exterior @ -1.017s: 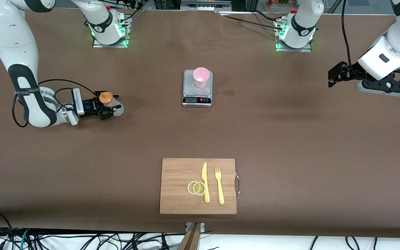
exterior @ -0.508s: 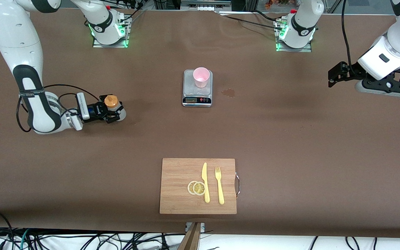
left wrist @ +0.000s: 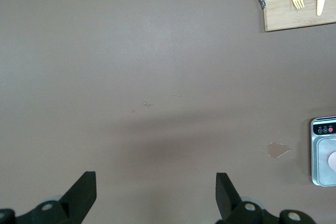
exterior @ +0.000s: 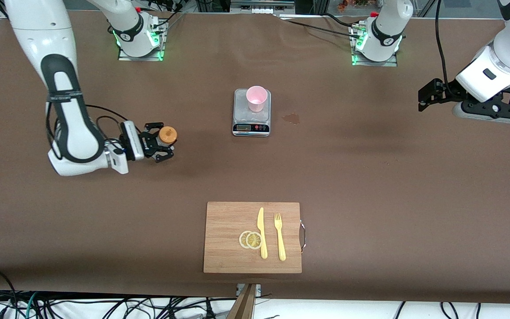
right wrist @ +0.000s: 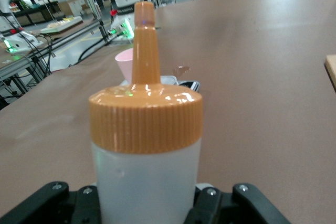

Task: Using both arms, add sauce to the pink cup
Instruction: 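Lift the squeeze bottle with the right gripper toward the pink cup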

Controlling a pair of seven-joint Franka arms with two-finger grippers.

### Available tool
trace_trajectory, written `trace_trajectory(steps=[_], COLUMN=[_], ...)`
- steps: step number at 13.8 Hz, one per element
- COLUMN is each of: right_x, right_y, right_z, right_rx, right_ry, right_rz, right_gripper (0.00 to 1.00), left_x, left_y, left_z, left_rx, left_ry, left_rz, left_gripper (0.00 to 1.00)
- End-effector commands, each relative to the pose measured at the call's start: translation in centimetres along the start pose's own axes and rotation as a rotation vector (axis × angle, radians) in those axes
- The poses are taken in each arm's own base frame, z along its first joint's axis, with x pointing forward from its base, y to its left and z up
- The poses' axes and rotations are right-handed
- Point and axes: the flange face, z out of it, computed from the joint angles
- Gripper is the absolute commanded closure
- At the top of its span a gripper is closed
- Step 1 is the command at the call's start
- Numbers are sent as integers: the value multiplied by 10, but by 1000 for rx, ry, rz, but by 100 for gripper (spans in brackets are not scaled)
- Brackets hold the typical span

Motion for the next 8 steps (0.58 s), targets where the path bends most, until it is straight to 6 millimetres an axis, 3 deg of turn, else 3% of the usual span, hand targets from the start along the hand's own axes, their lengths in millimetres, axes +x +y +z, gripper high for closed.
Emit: trace_trajectory(steps=[1,6,8], right_x=[36,120,143], right_y=[-2,-13,-20], right_z=[16,43,54], right_rx=[-13,-29,-22], right_ry=[-94,-375,-474], right_rz=[71,235,277], right_gripper=[95,95,95], left_x=[3,4,4], left_y=[7,8,9], left_z=[-4,-1,0], left_rx=[-20,-19,-19], left_ry=[-7,-13,-16], left_rz=[18,21,23], left_gripper=[0,0,0])
